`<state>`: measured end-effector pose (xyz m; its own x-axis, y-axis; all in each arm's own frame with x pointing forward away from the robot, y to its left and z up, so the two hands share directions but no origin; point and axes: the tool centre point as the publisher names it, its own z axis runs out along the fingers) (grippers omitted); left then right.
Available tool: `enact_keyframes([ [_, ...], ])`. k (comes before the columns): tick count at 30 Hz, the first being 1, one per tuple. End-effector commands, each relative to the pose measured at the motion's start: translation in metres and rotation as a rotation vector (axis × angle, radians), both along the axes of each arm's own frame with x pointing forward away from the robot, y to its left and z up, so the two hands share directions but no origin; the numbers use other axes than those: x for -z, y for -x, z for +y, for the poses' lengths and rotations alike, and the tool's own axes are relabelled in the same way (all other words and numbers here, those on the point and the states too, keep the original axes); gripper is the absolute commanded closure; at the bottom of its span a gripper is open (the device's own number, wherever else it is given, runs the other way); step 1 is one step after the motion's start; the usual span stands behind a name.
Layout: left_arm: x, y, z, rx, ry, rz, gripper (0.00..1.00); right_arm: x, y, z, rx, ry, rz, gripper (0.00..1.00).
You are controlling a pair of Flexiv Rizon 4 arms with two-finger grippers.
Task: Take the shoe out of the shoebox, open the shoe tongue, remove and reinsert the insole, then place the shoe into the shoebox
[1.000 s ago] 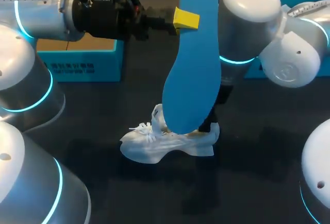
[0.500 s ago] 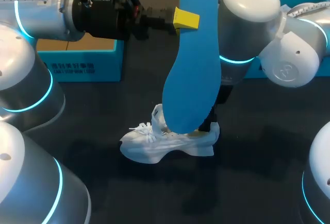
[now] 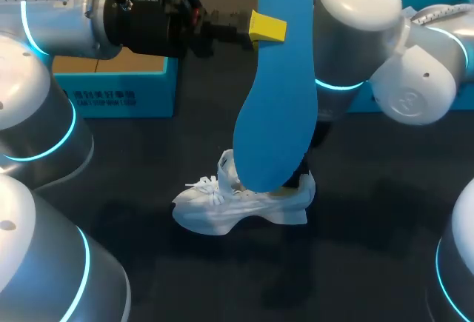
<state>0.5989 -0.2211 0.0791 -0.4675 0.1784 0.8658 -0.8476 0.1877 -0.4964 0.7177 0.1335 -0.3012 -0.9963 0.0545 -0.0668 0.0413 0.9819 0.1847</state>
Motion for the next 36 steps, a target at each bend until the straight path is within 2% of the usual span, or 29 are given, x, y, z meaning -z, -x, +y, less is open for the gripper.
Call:
enact_keyframes([
  [1,0.001,0.001,0.000,-0.002,0.001,0.001,1.00,0.022,-0.018,0.021,-0.019,0.005,0.026,0.00],
  [14,0.001,0.001,0.000,-0.002,0.001,0.001,1.00,0.066,-0.029,0.044,-0.073,-0.020,0.104,0.00],
  [23,0.001,0.001,0.000,-0.002,0.001,0.001,1.00,0.086,-0.027,0.041,-0.059,-0.023,0.131,0.00],
  [24,0.001,0.001,0.000,-0.002,0.001,0.001,1.00,0.087,-0.026,0.040,-0.055,-0.024,0.135,0.13],
  [25,0.001,0.001,0.000,-0.002,0.001,0.001,1.00,0.087,-0.026,0.039,-0.053,-0.022,0.138,0.46],
  [28,0.001,0.001,0.000,-0.002,0.001,0.001,1.00,0.087,-0.024,0.037,-0.050,-0.015,0.141,0.70],
  [32,0.001,0.001,0.000,-0.002,0.001,0.001,1.00,0.085,-0.023,0.034,-0.047,-0.001,0.142,0.88],
  [34,0.001,0.001,0.000,-0.002,0.001,0.001,1.00,0.084,-0.023,0.034,-0.048,-0.002,0.142,0.93],
  [35,0.001,0.001,0.000,-0.002,0.001,0.001,1.00,0.083,-0.022,0.034,-0.049,-0.002,0.142,1.00],
  [36,0.001,0.001,0.000,-0.002,0.001,0.001,1.00,0.083,-0.022,0.034,-0.049,-0.003,0.142,1.00],
])
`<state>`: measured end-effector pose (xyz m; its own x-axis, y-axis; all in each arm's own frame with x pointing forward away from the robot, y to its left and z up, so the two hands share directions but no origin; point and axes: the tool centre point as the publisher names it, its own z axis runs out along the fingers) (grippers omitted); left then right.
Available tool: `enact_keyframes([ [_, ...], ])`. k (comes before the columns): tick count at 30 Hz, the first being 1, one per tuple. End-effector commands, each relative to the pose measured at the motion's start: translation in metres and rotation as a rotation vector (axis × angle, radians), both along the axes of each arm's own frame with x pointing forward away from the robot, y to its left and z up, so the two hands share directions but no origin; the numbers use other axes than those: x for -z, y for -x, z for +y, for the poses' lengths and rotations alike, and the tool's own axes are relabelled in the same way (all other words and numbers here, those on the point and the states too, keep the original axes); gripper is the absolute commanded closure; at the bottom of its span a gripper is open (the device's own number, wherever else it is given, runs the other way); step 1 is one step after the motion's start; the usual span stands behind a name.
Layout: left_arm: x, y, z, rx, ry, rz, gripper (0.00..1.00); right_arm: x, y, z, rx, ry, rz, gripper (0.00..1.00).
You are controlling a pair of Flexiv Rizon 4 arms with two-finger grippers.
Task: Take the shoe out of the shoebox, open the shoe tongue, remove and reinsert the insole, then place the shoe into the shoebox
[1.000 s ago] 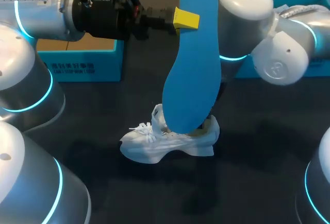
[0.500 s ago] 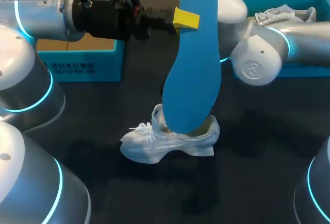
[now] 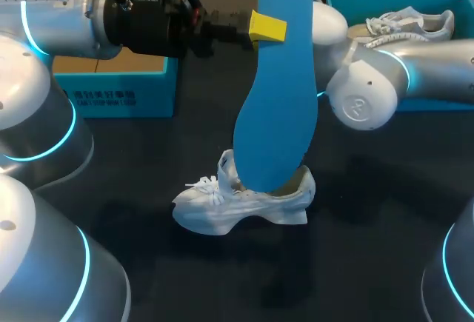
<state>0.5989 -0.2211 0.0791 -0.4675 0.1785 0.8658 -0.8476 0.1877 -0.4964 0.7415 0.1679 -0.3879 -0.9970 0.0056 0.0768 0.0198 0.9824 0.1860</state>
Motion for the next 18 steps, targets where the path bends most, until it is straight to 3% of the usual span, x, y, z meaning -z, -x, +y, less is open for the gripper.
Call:
enact_keyframes([
  [1,0.001,0.001,0.000,-0.002,0.001,0.001,1.00,-0.003,0.002,-0.001,0.000,0.003,-0.001,1.00],
  [10,0.001,0.001,0.000,-0.002,0.001,0.001,1.00,-0.005,0.011,-0.003,0.038,-0.003,0.023,1.00],
  [13,0.001,0.001,0.000,-0.002,0.001,0.001,1.00,-0.005,0.013,-0.008,0.110,-0.040,0.069,1.00],
  [15,0.001,0.001,0.000,-0.002,0.001,0.001,1.00,-0.010,0.015,-0.013,0.208,-0.037,0.160,1.00],
  [18,0.001,0.001,0.000,-0.002,0.001,0.001,1.00,-0.030,0.021,-0.021,0.330,-0.098,0.144,1.00],
])
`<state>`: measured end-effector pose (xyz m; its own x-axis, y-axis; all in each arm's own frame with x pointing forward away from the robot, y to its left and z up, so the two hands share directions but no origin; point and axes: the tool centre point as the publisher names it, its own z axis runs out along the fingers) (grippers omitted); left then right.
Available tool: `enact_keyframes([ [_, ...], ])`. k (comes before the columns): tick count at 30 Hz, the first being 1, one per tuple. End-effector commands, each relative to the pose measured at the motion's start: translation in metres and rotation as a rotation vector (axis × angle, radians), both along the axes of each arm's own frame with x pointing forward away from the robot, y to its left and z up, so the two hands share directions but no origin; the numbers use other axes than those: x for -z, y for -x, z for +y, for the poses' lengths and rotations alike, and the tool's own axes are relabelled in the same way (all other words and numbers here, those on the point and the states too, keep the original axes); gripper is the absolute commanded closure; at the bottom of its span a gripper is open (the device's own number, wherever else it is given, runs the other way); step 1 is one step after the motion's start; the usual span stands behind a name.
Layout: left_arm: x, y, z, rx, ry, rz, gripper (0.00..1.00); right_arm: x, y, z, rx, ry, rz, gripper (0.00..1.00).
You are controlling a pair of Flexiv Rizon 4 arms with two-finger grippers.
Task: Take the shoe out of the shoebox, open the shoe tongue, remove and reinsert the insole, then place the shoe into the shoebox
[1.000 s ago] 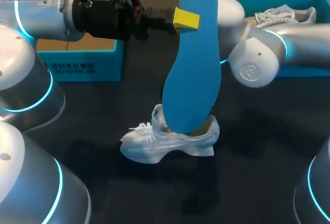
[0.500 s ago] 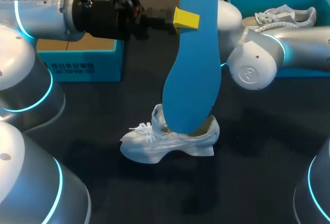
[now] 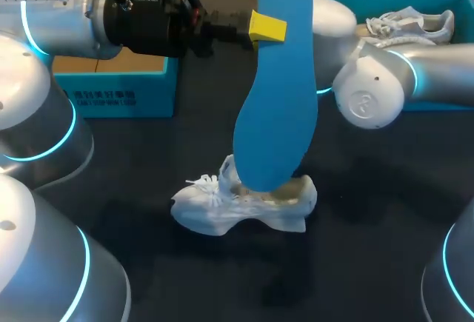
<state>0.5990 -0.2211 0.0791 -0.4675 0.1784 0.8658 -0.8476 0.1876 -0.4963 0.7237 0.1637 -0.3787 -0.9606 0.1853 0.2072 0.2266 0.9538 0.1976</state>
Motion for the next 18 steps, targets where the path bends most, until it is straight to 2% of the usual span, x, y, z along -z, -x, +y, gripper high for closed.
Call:
enact_keyframes([
  [1,0.001,0.001,0.000,-0.002,0.001,0.001,1.00,-0.024,0.004,-0.018,0.180,-0.068,0.013,1.00],
  [3,0.001,0.001,0.000,-0.002,0.001,0.001,1.00,-0.030,0.006,-0.020,0.226,-0.069,0.028,1.00],
  [6,0.001,0.001,0.000,-0.002,0.001,0.001,1.00,-0.039,0.008,-0.025,0.379,-0.109,0.043,1.00],
  [13,0.001,0.001,0.000,-0.002,0.001,0.001,1.00,-0.049,0.016,-0.038,0.733,-0.141,-0.014,1.00],
  [16,0.001,0.001,0.000,-0.002,0.001,0.001,1.00,-0.054,0.020,-0.041,0.900,-0.099,-0.006,1.00],
  [18,0.001,0.001,0.000,-0.002,0.001,0.001,1.00,-0.055,0.023,-0.044,0.975,-0.123,-0.007,1.00],
])
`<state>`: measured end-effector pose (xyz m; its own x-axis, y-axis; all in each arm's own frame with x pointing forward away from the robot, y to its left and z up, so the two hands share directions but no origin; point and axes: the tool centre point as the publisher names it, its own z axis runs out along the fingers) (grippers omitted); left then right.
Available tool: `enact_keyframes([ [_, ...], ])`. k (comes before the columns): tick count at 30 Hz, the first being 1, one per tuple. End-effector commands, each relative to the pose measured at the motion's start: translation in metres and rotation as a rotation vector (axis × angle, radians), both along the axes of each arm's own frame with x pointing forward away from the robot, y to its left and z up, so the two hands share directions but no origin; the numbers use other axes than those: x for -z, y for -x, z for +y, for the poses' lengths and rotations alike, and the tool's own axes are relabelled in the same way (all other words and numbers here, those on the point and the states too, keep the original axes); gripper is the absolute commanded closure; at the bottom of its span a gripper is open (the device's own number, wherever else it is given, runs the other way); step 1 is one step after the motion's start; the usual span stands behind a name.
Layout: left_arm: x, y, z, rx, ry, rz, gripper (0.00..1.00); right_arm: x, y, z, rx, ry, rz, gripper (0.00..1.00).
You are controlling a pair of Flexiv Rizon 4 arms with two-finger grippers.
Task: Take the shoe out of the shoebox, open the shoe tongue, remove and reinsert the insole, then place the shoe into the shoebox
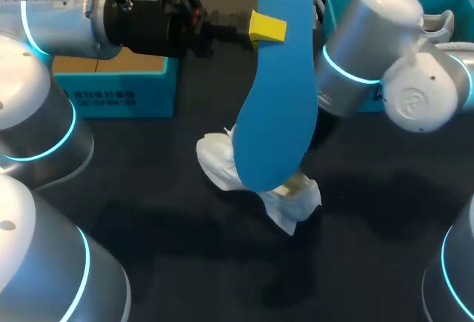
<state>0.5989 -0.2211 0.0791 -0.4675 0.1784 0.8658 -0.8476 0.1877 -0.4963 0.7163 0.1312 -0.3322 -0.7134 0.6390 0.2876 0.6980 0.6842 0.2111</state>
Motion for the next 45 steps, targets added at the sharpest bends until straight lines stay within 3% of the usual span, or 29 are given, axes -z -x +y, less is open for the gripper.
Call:
enact_keyframes([
  [1,0.001,0.001,0.000,-0.002,0.001,0.001,1.00,-0.009,0.015,-0.013,0.464,-0.032,-0.068,1.00],
  [21,0.001,0.001,0.000,-0.002,0.001,0.001,1.00,-0.010,0.012,-0.015,0.514,-0.025,-0.089,1.00],
  [31,0.001,0.001,0.000,-0.002,0.001,0.001,1.00,0.006,0.011,-0.011,0.663,-0.047,-0.074,1.00],
  [45,0.001,0.001,0.000,-0.002,0.001,0.001,1.00,0.041,0.019,0.004,0.690,-0.056,-0.006,1.00],
])
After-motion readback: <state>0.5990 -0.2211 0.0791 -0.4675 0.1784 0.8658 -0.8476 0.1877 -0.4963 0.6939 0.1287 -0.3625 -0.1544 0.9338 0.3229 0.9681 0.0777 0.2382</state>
